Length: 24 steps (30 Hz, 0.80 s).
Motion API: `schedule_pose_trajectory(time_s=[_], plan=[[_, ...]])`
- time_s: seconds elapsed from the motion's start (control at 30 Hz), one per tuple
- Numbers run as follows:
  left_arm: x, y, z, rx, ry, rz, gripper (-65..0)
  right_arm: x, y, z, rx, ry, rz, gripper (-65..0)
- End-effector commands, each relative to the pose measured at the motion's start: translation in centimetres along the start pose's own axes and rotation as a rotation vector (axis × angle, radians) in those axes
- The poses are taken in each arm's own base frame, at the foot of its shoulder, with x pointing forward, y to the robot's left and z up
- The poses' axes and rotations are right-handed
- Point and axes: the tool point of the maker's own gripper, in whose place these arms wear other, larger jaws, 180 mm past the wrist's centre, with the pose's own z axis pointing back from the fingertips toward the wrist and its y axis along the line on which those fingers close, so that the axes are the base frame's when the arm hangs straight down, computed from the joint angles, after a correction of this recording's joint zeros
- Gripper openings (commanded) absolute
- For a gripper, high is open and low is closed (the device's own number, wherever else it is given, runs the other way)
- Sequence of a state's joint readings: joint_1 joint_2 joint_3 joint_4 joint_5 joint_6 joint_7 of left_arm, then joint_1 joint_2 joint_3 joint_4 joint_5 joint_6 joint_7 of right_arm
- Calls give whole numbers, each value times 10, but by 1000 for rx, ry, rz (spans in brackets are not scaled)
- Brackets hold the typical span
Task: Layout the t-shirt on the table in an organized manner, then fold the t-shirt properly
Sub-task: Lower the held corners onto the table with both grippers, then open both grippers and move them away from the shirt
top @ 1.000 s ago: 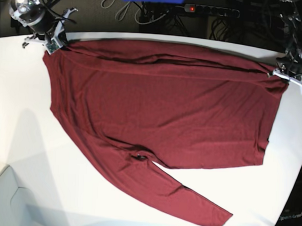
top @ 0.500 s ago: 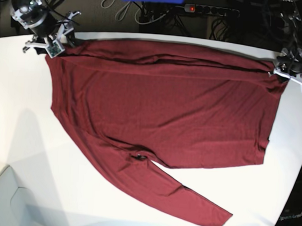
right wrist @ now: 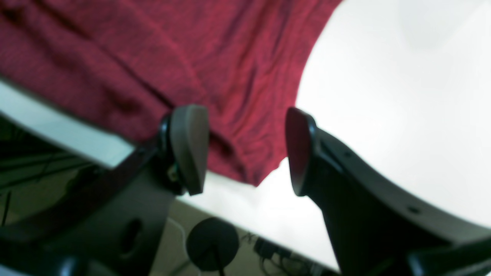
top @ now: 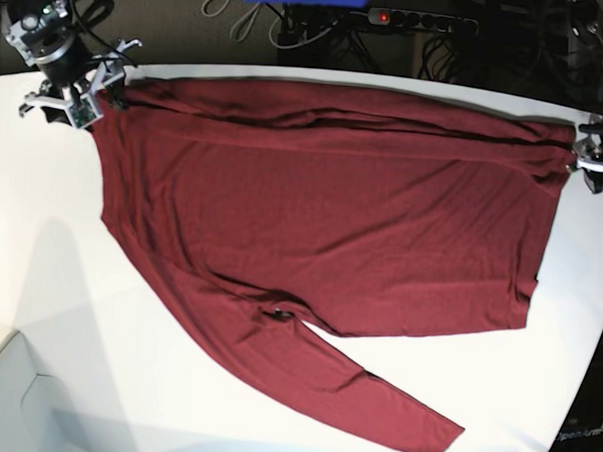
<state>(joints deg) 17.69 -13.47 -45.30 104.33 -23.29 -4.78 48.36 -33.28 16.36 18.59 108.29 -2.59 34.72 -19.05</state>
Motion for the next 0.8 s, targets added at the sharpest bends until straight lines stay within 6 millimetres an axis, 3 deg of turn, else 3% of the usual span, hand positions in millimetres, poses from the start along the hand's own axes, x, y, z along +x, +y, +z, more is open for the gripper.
schedule_pose_trajectory(time_s=[0.0, 0.17, 0.4, 0.47, 0.6, 0.77], plan=[[20, 1, 4, 7, -62, -19, -352, 9, -4, 3, -5, -35, 11, -322], [22, 1, 2, 4, -65, -10, -352, 24, -13, -2, -30, -75, 12, -320], [62, -15, -4, -28, -165, 36, -351, 73, -37, -17, -89, -199, 15, -315], [79, -25, -6, -49, -207, 57, -344, 97, -44, -23, -101, -256, 25, -283], [95, -38, -24, -79, -228, 136, -241, 138, -54, -42, -101, -317, 42, -194], [104, -45, -59, -107, -196, 238, -143, 179, -70, -94, -68, -291, 3, -177]])
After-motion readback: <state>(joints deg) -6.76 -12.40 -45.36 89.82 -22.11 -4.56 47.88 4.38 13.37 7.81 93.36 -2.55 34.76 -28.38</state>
